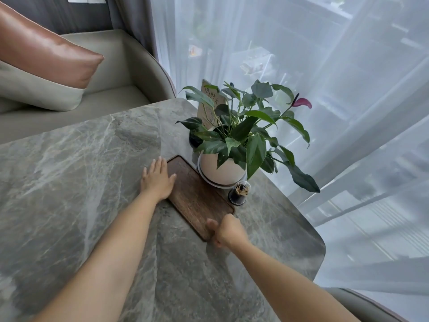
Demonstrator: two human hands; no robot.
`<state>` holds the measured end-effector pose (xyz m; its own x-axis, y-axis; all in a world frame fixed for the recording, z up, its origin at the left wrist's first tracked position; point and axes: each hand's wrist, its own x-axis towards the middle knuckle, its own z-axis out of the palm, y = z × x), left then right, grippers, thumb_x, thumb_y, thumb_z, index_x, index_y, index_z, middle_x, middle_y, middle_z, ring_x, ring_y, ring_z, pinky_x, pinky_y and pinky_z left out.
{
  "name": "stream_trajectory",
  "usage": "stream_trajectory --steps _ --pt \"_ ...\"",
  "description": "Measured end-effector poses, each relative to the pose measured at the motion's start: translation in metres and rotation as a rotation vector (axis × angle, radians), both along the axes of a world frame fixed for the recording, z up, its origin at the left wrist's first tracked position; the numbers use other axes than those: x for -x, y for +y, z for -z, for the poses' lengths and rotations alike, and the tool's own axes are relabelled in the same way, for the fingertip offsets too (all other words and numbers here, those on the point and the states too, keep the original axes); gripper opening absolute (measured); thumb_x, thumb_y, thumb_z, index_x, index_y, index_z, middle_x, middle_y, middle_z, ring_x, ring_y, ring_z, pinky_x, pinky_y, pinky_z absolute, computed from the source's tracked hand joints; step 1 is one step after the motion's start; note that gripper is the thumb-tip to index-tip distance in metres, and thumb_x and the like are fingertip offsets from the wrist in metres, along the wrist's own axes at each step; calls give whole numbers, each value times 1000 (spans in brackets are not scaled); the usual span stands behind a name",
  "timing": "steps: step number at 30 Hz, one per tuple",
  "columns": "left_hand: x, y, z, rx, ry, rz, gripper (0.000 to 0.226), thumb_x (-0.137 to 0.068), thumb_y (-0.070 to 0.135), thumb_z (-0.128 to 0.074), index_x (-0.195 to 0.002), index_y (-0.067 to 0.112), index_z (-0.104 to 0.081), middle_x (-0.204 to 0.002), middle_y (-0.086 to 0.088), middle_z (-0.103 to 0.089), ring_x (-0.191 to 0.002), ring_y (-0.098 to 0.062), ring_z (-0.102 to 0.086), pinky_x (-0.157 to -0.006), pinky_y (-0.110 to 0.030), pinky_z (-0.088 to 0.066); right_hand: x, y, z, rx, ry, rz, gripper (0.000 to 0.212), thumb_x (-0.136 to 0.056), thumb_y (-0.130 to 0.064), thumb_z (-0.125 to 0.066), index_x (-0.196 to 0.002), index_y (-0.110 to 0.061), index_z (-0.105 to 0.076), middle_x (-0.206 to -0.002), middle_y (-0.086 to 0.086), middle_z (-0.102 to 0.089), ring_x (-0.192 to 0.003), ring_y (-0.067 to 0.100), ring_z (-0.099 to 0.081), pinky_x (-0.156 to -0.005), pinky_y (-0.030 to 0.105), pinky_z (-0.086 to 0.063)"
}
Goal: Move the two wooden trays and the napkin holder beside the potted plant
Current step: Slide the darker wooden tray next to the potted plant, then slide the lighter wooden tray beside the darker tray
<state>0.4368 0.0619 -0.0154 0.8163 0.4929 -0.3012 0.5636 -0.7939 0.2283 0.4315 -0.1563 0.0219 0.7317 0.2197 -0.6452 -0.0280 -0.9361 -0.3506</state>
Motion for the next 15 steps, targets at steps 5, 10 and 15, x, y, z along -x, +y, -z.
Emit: stream_trajectory --steps 5,10,15 --pt "46 2 -11 -136 -16 53 65 -99 42 -20 -151 10 3 -161 -4 7 -149 -19 8 -121 -41 2 15 14 -18 -64 -206 -72 50 -93 -47 -42 -118 -4 -37 -123 19 -54 -114 35 -52 -78 39 -42" --pt "111 6 -19 -173 -62 -10 66 -99 43 -21 -151 11 5 -161 -4 9 -149 -18 8 -121 -41 1 38 33 -24 -66 -386 -318 77 -94 -50 -34 -147 -4 -2 -153 15 -19 -138 32 -24 -107 43 -31" --pt "194 5 -20 -159 -53 -28 68 -98 44 -24 -151 12 5 -161 -3 8 -149 -16 6 -121 -40 2 83 64 -26 -122 -456 -515 83 -93 -52 -33 -147 -8 13 -159 9 8 -146 25 1 -118 39 -12"
